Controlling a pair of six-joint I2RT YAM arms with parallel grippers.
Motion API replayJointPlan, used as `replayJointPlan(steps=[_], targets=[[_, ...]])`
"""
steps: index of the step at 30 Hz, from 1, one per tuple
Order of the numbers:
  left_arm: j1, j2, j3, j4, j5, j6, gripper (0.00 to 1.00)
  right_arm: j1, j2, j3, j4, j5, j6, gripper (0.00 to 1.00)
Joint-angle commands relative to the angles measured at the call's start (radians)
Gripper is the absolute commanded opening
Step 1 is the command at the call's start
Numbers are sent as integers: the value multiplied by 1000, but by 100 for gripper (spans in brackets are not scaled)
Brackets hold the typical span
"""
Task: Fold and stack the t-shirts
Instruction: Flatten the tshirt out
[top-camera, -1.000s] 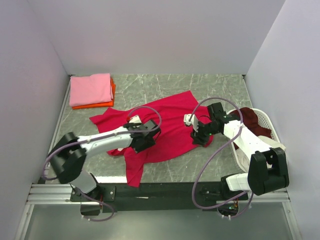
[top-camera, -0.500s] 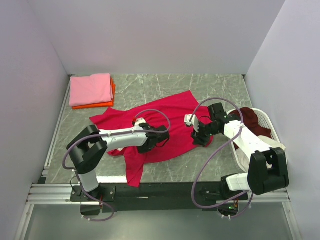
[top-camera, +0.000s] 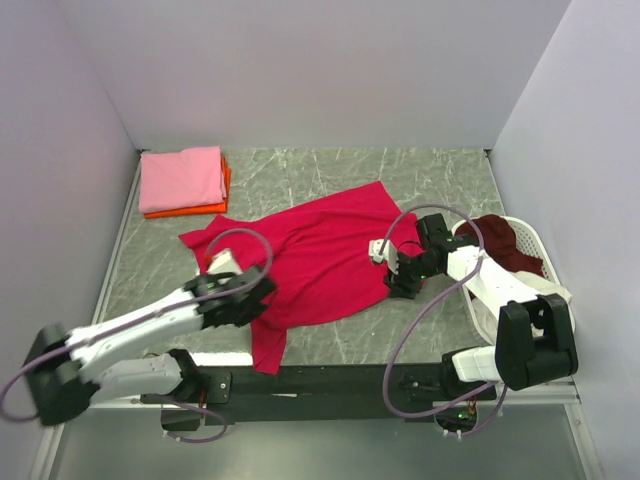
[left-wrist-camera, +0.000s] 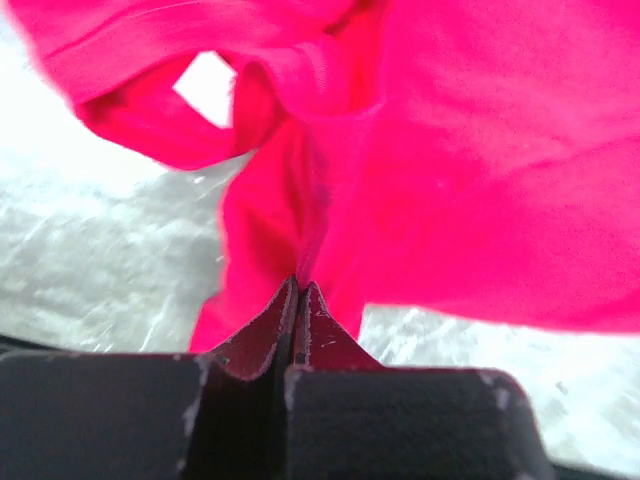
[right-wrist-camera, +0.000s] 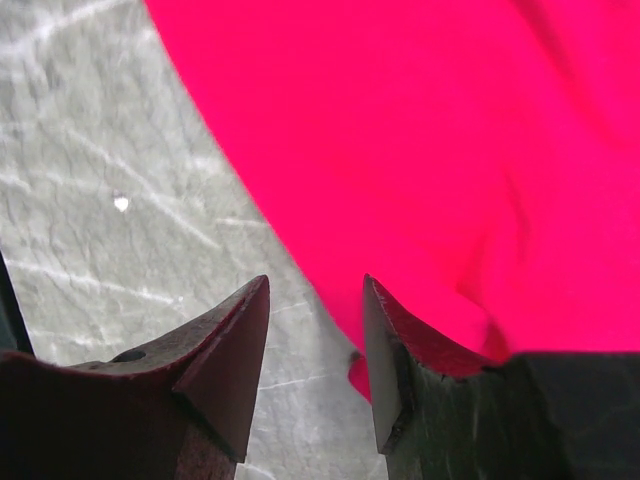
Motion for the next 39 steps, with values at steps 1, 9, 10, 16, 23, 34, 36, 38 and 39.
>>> replayJointPlan(steps=[1,9,10,16,23,34,36,38,39], targets=[[67,-197,-86,34,111,-13,0,-6,-33,-26,12,12,-102,50],[152,-346,-114,-41,205,30,0,-9,-62,-31,-5,104,-322,54],[158,-358,-110,-47,212,28,0,-9,-56,-11,-19,102,-340,54],[179,-430,-57,-139,203,-13,0,14,-1,24,-45,142,-400,55],[190,-500,48,-279,130,-32,0,75,39,-31,77,259,-337,54],[191,-535,97,-412,117,-24,0,88,12,-5,82,271,-269,6],[191,-542,117,-466,98,-27,0,85,-30,39,52,262,-243,1],[191,-546,147,-475,94,-7,0,86,-62,84,3,245,-225,0],[191,-555,153,-475,99,-4,0,86,-68,133,-16,222,-222,0]])
